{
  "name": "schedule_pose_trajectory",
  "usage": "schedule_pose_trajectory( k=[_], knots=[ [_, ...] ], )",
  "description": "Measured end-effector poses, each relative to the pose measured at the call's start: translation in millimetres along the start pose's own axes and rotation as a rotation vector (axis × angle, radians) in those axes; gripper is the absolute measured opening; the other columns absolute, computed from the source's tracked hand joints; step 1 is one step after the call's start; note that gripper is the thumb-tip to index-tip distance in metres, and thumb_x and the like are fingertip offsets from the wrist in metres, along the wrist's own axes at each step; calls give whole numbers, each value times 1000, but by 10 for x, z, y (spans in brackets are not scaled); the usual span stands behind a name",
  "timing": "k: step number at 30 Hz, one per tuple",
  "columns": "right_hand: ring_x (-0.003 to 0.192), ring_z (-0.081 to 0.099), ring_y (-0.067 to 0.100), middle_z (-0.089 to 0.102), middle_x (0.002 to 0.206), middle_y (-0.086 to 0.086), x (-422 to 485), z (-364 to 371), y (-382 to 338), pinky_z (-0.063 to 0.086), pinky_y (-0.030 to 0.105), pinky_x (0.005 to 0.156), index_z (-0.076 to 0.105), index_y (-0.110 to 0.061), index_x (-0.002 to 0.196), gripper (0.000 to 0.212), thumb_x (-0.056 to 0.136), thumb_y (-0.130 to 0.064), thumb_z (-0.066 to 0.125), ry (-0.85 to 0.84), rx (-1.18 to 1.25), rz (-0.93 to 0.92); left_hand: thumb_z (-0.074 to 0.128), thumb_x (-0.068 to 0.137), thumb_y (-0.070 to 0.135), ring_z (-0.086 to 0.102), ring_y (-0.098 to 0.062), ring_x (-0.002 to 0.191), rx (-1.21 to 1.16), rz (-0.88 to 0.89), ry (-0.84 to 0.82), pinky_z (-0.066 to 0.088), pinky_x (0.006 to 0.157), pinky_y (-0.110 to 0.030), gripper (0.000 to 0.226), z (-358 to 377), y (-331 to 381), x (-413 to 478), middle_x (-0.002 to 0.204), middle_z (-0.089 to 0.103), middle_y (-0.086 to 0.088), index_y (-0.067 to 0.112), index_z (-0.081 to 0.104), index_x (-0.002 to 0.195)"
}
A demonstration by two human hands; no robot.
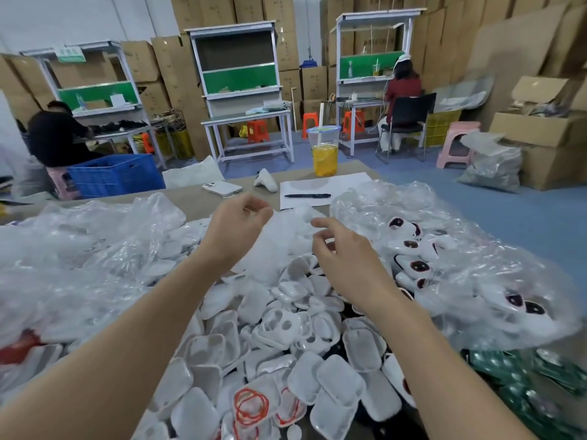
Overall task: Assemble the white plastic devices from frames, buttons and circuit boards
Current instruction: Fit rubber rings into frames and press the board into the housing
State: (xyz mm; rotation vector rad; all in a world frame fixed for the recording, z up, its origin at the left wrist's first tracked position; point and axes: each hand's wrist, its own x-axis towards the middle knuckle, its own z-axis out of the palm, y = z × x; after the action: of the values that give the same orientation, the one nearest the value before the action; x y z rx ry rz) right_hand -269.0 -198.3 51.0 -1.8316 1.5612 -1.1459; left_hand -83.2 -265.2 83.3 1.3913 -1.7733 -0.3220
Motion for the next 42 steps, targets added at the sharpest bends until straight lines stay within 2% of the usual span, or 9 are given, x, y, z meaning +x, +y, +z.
schedule_pose_trajectory(
  k=[5, 9, 13, 18, 23, 28, 35, 38, 42],
  knots=[
    [97, 60, -7, 60, 114, -20, -52, 8, -146, 47, 11, 76, 56, -35, 133, 33, 101, -42, 51, -14, 283, 39, 66, 97, 20, 63, 1, 68, -358, -84, 50, 48, 59, -12, 5, -155, 256, -273, 86, 74, 2, 18, 71, 97],
    [84, 72, 9, 73, 101, -7, -245, -42, -335, 59, 27, 74, 69, -25, 117, 27, 97, -41, 61, -89, 573, 70, 69, 95, 19, 68, -6, 72, -585, -167, 33, 54, 64, -18, 4, -188, 427, -767, 85, 77, 3, 18, 71, 98],
    [68, 71, 13, 76, 86, -2, -611, -100, -360, 56, 22, 60, 73, -18, 105, 14, 95, -26, 68, -126, 621, 106, 66, 97, 17, 74, -15, 79, -710, -220, -55, 57, 69, -22, 8, -246, 549, -1250, 88, 78, -4, 13, 70, 100],
    [62, 63, 13, 70, 77, 0, -983, -236, -234, 54, 24, 59, 78, -18, 102, 13, 92, -18, 70, -178, 717, 144, 64, 96, 13, 71, -22, 74, -846, -311, -134, 58, 70, -25, 10, -291, 547, -1773, 85, 75, -11, 7, 65, 103],
    [61, 64, 10, 74, 81, 3, -1063, -272, -196, 53, 20, 59, 79, -25, 103, 15, 89, -22, 73, -199, 647, 119, 66, 94, 20, 72, -19, 75, -781, -282, -62, 57, 66, -21, 14, -278, 519, -1947, 91, 75, -7, 15, 69, 106],
    [62, 62, 9, 73, 76, -1, -1084, -229, -187, 51, 18, 62, 79, -35, 100, 17, 83, -32, 78, -239, 539, 76, 70, 91, 41, 70, -16, 76, -697, -242, -149, 56, 71, -22, 8, -258, 481, -1972, 86, 75, -5, 38, 70, 98],
    [70, 66, 12, 76, 87, 1, -1116, -207, -213, 52, 21, 62, 77, -25, 109, 22, 87, -26, 76, -310, 556, 92, 68, 91, 24, 69, -10, 68, -679, -292, -60, 51, 63, -14, 8, -259, 433, -1975, 78, 75, -2, 30, 72, 88],
    [70, 64, 11, 75, 83, -3, -1133, -201, -229, 52, 21, 60, 79, -21, 93, 12, 89, -30, 74, -353, 530, 106, 68, 92, 22, 71, -15, 74, -744, -333, -58, 55, 67, -18, 6, -276, 434, -1979, 83, 77, -5, 23, 73, 89],
    [69, 64, 12, 76, 86, 2, -1120, -200, -231, 52, 21, 58, 78, -19, 87, 16, 94, -28, 67, -359, 564, 124, 66, 92, 29, 74, -17, 79, -798, -360, -89, 56, 68, -19, 11, -280, 453, -1985, 86, 77, -5, 26, 75, 85]
  ],
)
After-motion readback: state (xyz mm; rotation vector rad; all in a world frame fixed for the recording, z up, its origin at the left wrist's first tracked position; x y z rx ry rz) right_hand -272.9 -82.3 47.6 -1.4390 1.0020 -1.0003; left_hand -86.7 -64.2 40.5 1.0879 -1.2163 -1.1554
